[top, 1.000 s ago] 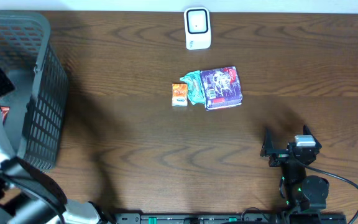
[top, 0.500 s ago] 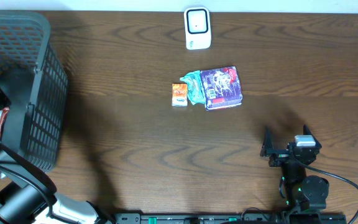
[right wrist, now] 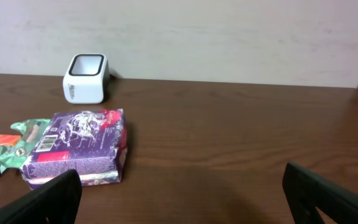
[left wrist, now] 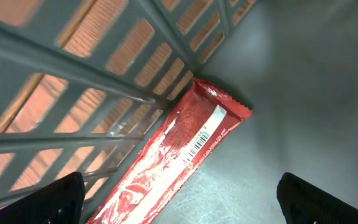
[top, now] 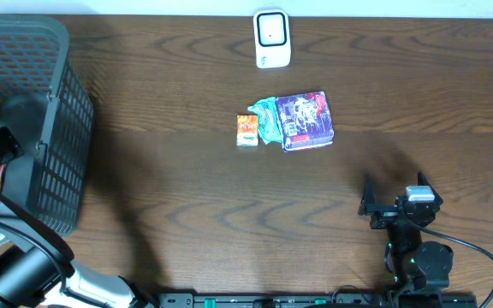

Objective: Scan the item barcode
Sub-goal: 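Grasp the red snack bar in the basket with the left gripper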

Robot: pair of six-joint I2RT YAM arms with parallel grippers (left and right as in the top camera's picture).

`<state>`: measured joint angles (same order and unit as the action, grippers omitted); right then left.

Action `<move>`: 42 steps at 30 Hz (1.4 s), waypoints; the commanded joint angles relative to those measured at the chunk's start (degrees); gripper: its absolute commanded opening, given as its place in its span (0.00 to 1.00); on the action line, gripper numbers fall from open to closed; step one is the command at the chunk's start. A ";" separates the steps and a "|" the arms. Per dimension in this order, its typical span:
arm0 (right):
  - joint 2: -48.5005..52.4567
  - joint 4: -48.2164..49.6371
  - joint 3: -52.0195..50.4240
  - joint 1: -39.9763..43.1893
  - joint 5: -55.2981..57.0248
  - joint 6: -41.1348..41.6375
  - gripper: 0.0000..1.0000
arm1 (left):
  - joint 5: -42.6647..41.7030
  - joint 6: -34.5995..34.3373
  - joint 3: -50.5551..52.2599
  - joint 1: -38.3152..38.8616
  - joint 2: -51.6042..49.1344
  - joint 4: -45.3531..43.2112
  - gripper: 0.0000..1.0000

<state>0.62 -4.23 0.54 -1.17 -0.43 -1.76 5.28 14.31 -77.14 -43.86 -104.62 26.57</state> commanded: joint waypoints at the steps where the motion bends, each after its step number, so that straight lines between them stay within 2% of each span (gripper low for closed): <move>1: -0.31 -0.04 -0.24 0.48 -0.11 -0.46 0.99 | -0.31 4.00 0.72 -0.22 -2.54 -0.02 0.98; 21: -0.31 -0.04 -0.24 0.48 -0.11 -0.46 0.99 | 1.86 7.08 0.76 -0.22 -11.69 -1.22 0.98; 24: -0.31 -0.04 -0.24 0.48 -0.11 -0.46 0.99 | 1.86 7.08 0.79 -0.22 -12.44 -1.07 0.96; 28: -0.31 -0.04 -0.24 0.48 -0.11 -0.46 0.99 | 1.84 7.06 0.83 -0.22 -13.20 -0.24 0.88; 36: -0.31 -0.04 -0.24 0.48 -0.11 -0.46 0.99 | 1.86 7.17 0.85 -0.22 -13.35 0.63 0.88; 42: -0.31 -0.04 -0.24 0.48 -0.11 -0.46 0.99 | 1.88 10.78 0.81 0.15 -11.67 0.59 0.88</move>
<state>0.62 -4.23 0.54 -1.17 -0.43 -1.76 5.28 21.34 -77.82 -43.79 -113.84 25.47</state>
